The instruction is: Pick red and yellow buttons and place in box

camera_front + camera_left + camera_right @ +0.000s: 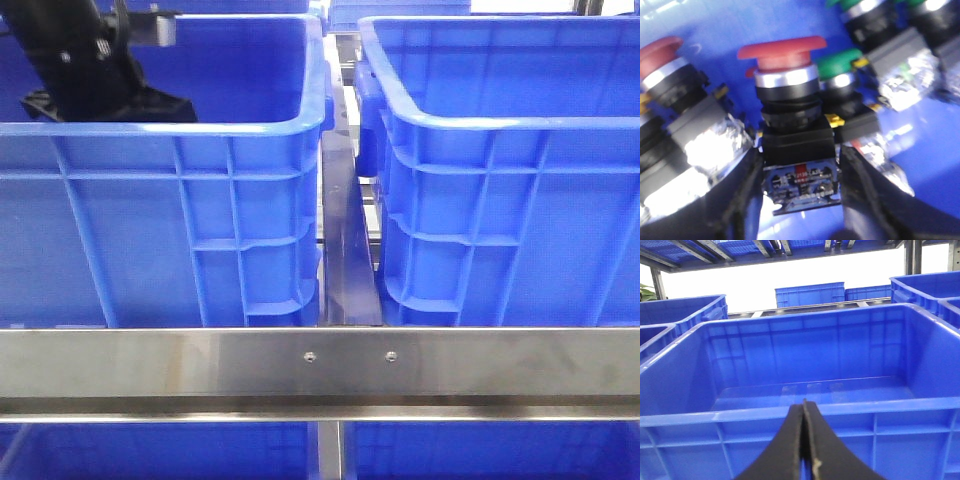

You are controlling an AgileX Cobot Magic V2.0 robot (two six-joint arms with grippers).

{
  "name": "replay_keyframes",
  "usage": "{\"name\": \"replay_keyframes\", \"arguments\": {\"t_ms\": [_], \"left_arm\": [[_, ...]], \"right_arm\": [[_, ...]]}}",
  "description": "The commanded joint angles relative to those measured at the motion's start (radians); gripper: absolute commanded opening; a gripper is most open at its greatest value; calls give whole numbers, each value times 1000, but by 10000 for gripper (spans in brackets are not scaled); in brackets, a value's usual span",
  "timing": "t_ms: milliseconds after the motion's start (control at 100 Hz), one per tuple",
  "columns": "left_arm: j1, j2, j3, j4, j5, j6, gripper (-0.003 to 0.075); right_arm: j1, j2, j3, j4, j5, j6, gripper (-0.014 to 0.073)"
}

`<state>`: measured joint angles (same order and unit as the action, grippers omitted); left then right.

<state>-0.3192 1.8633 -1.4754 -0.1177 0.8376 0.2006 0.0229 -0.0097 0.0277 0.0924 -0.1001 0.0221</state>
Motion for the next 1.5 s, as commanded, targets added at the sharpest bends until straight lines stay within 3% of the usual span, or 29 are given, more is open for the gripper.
{"name": "replay_keyframes", "arguments": {"t_ms": [0, 250, 500, 840, 1110, 1300, 1490], "left_arm": [[-11, -102, -46, -14, 3, -1, -19], [-71, -279, -46, -18, 18, -1, -19], [-234, -413, -46, -22, 49, -1, -19], [-521, -452, -46, -22, 43, -1, -19], [-596, -452, -46, -20, 17, -1, -19], [-596, -452, -46, -20, 17, -1, -19], [-596, -448, -46, -20, 17, -1, -19]], "right_arm": [[2, -25, -20, -3, -83, -2, -68], [2, -25, -20, -3, -83, -2, -68], [2, -25, -20, -3, -83, -2, -68], [2, -25, -20, -3, -84, -2, -68], [2, -25, -43, -2, -101, -2, -68], [2, -15, -240, 2, 121, -2, -68], [2, 118, -544, 17, 500, -2, -68]]}}
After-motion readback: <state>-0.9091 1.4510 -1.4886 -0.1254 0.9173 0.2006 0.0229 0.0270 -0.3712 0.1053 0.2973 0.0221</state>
